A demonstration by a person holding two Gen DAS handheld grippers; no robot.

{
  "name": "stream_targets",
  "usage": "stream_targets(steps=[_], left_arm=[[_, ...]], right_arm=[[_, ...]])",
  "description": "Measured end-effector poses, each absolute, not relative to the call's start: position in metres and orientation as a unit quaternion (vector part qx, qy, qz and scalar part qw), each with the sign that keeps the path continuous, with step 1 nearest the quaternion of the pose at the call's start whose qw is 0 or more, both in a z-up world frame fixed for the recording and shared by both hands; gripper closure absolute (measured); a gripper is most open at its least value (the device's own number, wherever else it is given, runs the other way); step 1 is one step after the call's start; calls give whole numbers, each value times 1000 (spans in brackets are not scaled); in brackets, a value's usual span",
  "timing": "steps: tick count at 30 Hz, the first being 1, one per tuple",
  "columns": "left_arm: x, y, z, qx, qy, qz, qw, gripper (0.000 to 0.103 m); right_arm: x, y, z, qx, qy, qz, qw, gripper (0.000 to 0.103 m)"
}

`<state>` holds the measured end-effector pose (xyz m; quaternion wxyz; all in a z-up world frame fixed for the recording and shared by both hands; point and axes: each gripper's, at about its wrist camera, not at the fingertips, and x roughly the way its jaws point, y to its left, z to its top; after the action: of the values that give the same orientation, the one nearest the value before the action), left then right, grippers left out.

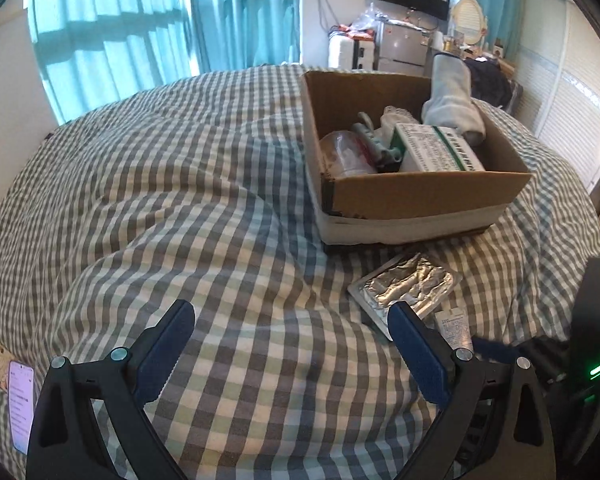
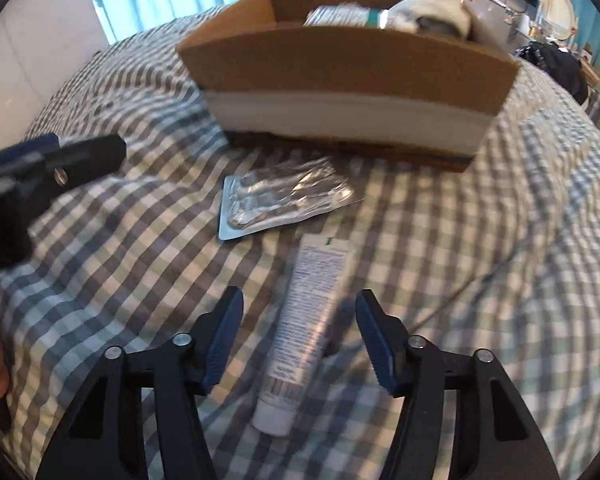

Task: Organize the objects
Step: 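Grasp the white toothpaste tube with the right tool while the left tool grasps the silver blister pack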

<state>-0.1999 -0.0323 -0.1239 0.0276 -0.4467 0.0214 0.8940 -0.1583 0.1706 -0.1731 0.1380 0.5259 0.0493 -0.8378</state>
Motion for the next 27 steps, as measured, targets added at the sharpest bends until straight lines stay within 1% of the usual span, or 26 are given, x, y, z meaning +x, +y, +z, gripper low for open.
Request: stream_targets(steps=[1,3,5,9,12,18,23,27], left_arm=[[-201,-34,-124,-449,18,893,27,3],[-201,-38,-126,-453,9,891,25,3],[-202,-40,-129,-460,3,888,24,3],[-204,-34,-132,-468,5,884,20,3],[-206,-22,-132,-471,8,882,36,3],[-223,14,-132,-476,20,875,82,3],[-239,46,-145,-485,32,866,118,3],[-236,69,-159,-480,66,865,130,3]], right_arm=[[-160,168,-178,532,51,-834,141,56],[-160,165,-187,536,68,-831,134,73],[-157,167,-188,532,76,-834,128,76],[-151,185,-170,517,49,-845,132,77],[-147,206,-148,498,34,-857,129,77],[-157,242,-112,474,47,-872,113,77],[-169,262,-109,469,52,-875,103,77],[-180,268,-114,471,42,-875,106,77]])
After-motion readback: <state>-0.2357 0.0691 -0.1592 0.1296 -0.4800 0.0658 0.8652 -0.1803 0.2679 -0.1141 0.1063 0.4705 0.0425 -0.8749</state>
